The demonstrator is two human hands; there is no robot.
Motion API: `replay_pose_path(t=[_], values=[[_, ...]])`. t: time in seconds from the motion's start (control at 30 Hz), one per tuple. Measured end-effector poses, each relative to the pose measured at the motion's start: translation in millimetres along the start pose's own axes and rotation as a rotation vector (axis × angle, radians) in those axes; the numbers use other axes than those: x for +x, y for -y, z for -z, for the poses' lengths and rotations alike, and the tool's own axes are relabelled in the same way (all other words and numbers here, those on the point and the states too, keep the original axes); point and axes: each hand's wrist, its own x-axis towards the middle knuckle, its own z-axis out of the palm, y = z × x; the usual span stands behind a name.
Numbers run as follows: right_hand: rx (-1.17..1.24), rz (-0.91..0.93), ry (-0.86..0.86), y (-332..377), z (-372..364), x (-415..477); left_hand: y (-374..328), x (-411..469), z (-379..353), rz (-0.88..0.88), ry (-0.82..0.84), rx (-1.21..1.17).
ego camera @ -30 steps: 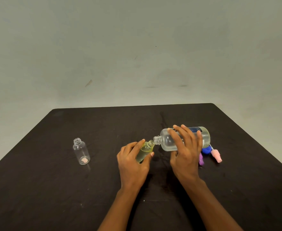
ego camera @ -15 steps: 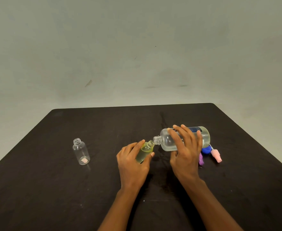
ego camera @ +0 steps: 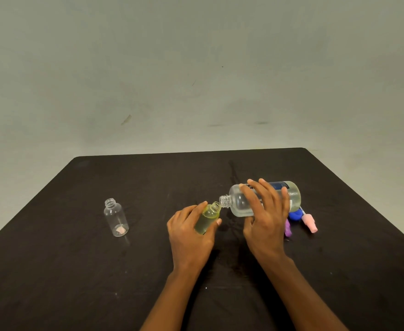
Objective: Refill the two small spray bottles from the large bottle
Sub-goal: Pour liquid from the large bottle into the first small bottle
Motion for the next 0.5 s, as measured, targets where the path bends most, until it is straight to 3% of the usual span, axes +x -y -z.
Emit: replay_pose_path(t=[0.5], values=[[-0.030,-0.006,0.020,0.0,0.6,-0.4,-0.9,0.3,0.1,-0.013,-0.005,-0.001]])
